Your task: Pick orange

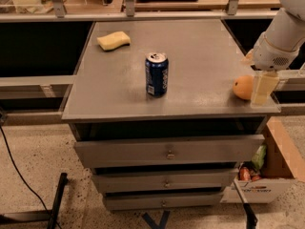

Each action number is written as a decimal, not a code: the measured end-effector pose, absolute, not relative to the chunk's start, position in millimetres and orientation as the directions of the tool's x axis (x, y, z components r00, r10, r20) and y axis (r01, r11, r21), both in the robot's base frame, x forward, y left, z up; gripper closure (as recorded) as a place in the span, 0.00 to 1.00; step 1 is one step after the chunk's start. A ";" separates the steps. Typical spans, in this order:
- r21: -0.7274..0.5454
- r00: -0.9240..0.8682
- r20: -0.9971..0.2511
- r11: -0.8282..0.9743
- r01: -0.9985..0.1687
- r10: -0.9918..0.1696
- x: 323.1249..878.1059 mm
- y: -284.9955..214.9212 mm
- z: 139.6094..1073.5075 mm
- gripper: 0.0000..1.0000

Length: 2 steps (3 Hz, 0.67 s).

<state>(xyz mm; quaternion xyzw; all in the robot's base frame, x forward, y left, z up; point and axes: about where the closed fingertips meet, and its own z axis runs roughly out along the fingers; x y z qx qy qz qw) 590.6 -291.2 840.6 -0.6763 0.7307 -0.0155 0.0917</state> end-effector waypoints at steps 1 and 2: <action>-0.135 -0.070 -0.103 0.084 -0.987 -0.992 590.2 -291.6 836.3 0.33; -0.127 -0.072 -0.096 0.084 -0.988 -0.993 587.9 -290.8 835.3 0.54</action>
Offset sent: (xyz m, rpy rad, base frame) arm -0.0100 -0.0003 -0.0019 -0.0248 0.0387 -0.0034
